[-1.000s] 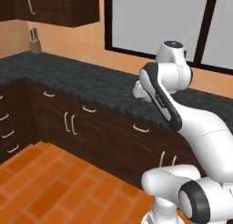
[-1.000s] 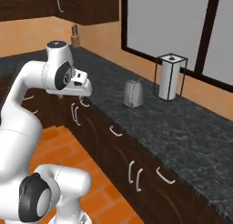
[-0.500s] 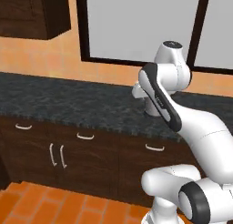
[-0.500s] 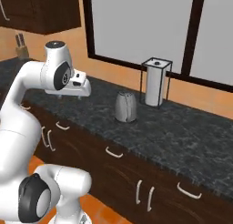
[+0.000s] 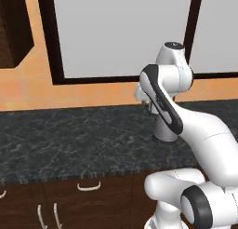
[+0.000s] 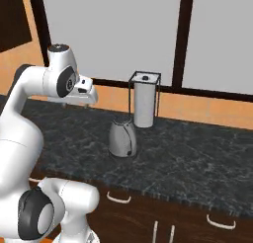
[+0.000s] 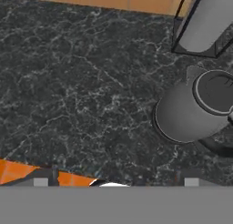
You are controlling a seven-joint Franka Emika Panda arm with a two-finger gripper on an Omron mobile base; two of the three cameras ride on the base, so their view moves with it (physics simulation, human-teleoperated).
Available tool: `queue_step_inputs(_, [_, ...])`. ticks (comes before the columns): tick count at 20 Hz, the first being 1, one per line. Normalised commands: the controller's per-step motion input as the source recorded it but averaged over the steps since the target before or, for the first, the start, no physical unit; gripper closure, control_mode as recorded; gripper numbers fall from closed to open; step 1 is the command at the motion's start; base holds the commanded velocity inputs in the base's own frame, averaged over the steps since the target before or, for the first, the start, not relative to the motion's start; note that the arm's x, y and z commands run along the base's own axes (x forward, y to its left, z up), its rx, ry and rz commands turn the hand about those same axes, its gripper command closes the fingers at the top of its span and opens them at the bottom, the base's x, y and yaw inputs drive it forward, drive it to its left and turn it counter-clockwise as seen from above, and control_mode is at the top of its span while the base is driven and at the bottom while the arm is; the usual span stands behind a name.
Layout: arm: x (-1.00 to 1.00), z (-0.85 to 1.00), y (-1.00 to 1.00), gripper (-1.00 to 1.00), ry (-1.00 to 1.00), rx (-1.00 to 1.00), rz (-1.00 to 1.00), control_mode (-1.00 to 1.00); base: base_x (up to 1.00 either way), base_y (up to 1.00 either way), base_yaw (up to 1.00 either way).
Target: Navigate to the electric kettle.
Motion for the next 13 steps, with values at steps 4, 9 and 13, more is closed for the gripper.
queue_step_inputs(4, [0.0, 0.0, 0.0, -1.0, 0.0, 0.0, 0.0, 1.0, 0.31, 0.0, -0.56])
queue_step_inputs(9, [0.0, 0.0, 0.0, -1.0, 0.0, 0.0, 0.0, 1.0, 0.08, 0.01, -0.24])
queue_step_inputs(13, [0.0, 0.0, 0.0, -1.0, 0.0, 0.0, 0.0, 1.0, 0.12, 0.01, -0.09])
